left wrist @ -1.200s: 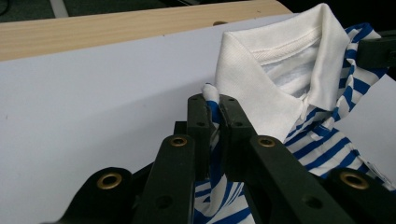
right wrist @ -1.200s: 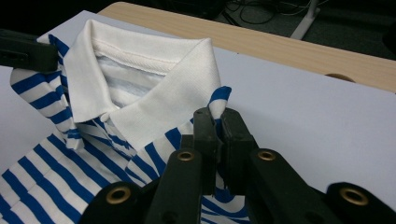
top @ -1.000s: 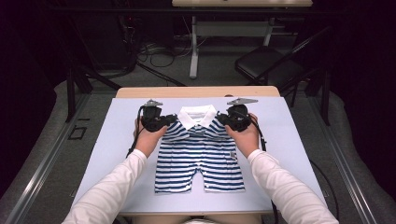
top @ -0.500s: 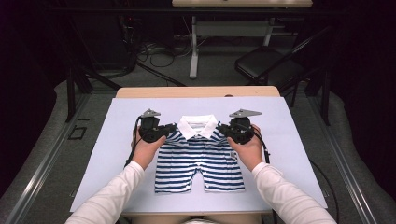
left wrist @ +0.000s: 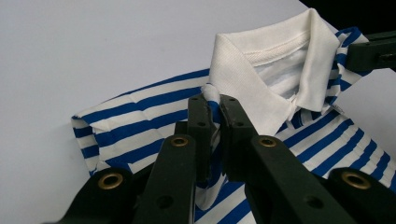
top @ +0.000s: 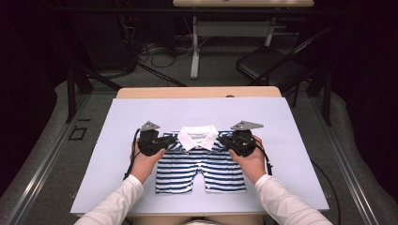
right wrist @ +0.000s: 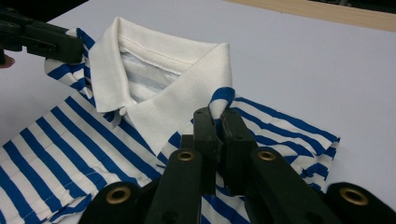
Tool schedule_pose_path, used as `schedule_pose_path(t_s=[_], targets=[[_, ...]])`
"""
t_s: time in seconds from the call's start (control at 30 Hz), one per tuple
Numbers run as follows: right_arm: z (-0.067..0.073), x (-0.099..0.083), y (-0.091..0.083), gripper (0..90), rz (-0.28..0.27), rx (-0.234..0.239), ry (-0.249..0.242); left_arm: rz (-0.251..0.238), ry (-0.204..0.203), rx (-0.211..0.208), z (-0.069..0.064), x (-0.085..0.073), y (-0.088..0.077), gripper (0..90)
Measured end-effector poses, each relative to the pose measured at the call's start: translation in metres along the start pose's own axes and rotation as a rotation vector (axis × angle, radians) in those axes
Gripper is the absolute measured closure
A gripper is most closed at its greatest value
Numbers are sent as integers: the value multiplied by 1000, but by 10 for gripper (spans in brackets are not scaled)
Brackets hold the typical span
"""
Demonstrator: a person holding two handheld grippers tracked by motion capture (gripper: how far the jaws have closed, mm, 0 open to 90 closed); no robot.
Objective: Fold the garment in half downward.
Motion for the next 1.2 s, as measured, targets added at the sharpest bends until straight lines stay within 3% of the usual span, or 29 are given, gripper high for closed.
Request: schedule_pose_path(t_s=[0.17, 0.53, 0.9, 1.2], targets=[[3, -10, -2, 865, 1, 5, -3, -2, -13, -14, -2, -10, -1, 846], [11, -32, -5, 865, 1, 16, 5, 15, 15, -21, -7, -28, -5, 846], [21, -45, -7, 864, 7, 16, -53, 34, 23, -32, -9, -44, -8, 843], [22, -54, -8, 863, 19, 27, -39, 52, 17, -48, -14, -52, -9, 839]])
Point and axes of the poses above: each handheld gripper's, and its own axes: y roughly forward along the jaws, x roughly out of its top, z roughly to its left, the point moved 8 cm from there along y, roughly forward along the jaws, and after that the axes turned 10 degrees about x, right-handed, at the moved point
